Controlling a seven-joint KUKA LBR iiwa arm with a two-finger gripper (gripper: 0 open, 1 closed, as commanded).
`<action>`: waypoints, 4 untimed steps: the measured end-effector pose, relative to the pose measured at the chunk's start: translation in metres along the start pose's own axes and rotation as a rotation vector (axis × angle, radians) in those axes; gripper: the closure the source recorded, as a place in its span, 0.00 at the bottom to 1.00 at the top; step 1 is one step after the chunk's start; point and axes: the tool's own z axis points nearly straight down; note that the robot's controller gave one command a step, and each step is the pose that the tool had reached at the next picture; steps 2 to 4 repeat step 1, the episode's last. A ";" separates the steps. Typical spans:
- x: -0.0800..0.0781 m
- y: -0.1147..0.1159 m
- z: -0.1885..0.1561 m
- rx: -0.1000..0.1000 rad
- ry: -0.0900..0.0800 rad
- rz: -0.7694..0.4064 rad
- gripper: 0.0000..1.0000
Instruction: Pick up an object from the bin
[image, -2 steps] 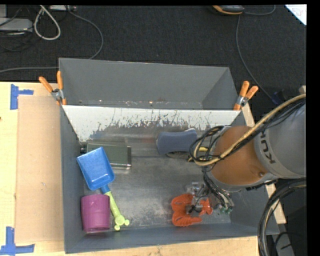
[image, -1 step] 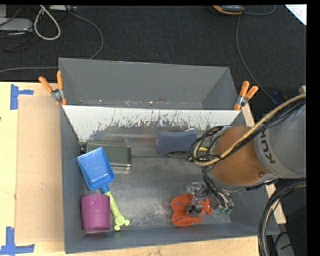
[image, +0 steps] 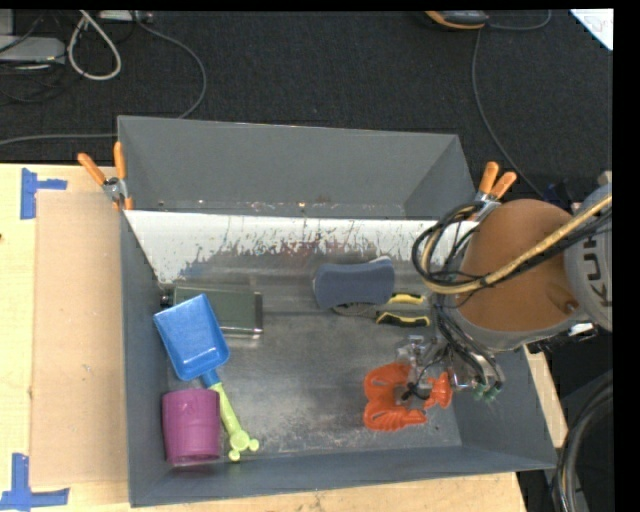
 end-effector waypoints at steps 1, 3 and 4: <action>-0.009 -0.007 -0.029 0.000 -0.002 0.013 1.00; -0.009 -0.007 -0.029 0.000 -0.002 0.013 1.00; -0.009 -0.007 -0.029 0.000 -0.002 0.013 1.00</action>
Offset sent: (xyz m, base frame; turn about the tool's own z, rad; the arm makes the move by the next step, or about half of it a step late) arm -0.0084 -0.0042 0.1095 -0.0018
